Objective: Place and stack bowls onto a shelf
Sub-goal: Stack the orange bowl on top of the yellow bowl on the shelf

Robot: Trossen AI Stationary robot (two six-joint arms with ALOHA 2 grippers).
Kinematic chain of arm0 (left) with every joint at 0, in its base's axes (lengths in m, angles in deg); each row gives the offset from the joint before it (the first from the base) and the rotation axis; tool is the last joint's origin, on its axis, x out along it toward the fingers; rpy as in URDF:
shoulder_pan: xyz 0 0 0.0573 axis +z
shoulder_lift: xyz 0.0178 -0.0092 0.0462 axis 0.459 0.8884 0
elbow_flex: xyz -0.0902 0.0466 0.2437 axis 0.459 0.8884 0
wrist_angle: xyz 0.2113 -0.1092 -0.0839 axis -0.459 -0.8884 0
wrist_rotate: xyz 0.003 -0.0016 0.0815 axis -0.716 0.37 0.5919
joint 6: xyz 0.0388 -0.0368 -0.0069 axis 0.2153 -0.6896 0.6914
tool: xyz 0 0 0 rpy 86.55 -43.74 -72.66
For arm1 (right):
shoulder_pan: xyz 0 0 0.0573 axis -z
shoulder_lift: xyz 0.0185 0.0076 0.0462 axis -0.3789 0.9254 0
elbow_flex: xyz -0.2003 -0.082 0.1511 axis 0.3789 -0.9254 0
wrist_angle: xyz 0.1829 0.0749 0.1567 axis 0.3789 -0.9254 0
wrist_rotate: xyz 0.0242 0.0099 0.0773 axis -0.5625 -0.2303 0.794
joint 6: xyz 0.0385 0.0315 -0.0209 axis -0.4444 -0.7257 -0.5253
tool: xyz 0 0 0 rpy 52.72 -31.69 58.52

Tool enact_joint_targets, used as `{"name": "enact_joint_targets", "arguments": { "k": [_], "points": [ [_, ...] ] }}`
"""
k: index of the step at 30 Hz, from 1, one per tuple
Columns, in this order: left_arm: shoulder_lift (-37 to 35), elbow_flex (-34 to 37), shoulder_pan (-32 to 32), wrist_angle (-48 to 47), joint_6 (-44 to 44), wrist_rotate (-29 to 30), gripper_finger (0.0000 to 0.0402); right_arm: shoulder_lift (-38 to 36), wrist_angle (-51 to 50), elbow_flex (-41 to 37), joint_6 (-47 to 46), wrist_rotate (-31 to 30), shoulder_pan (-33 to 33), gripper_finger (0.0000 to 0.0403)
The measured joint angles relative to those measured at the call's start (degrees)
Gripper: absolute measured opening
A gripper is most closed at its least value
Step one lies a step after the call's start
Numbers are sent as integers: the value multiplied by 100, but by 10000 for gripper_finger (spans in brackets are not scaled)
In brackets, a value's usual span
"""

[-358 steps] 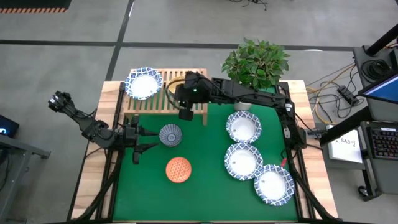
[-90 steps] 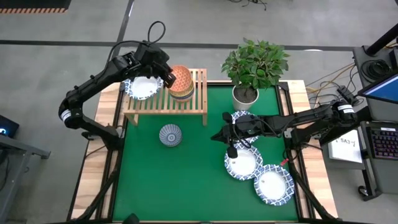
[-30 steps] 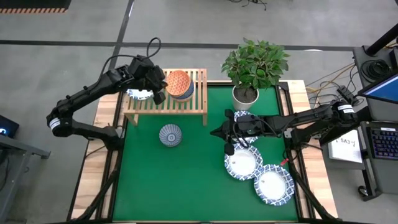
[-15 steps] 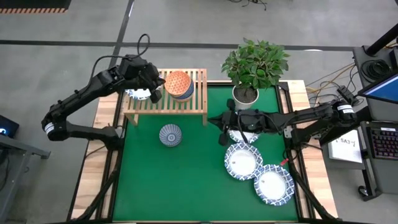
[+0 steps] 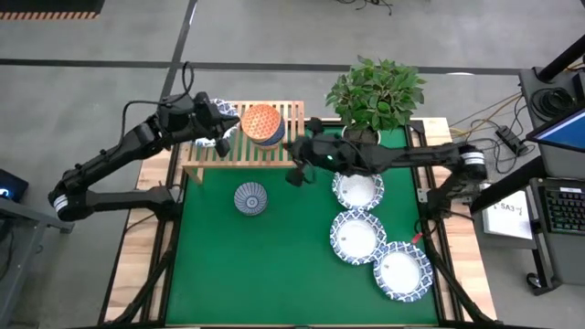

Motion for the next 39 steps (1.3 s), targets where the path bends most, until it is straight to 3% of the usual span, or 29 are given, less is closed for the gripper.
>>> {"name": "enact_joint_targets", "arguments": {
  "k": [8, 13, 24, 29, 35, 39],
  "points": [
    [-130, 781, 7, 1124, 436, 49, 1, 900, -244, 1189, 262, -255, 426, 9],
    [-106, 811, 13, 1224, 655, 594, 1, 1163, -934, 1664, 27, -431, 615, 9],
    [-104, 783, 20, 1168, 766, 810, 1, 1206, -1453, 1734, -364, -548, 600, 9],
    [-101, 783, 20, 1372, 784, 526, 1, 1220, -1577, 1714, -531, -548, 600, 9],
    [-3, 774, 18, 1679, 734, -305, 1, 1228, -1637, 1712, -603, -545, 590, 9],
    [209, 774, 17, 1802, 667, -330, 1, 1228, -1659, 1712, -600, -545, 587, 9]
  ]
}}
